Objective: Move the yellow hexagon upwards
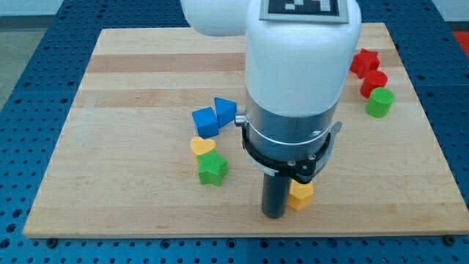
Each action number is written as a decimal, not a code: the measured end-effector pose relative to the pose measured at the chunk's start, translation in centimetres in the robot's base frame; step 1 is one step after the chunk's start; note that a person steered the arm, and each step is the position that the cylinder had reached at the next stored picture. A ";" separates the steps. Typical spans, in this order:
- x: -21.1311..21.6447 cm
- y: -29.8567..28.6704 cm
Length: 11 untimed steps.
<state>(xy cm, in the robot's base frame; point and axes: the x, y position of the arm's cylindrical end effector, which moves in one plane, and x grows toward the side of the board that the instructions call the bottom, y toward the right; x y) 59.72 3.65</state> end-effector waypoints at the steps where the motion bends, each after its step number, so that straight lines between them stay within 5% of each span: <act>1: 0.5 2.5; 2: -2.1 10.5; 3: -9.1 11.9; 4: -10.3 11.9; 6: 1.9 13.6; 9: 2.1 2.6; 11: -11.7 5.9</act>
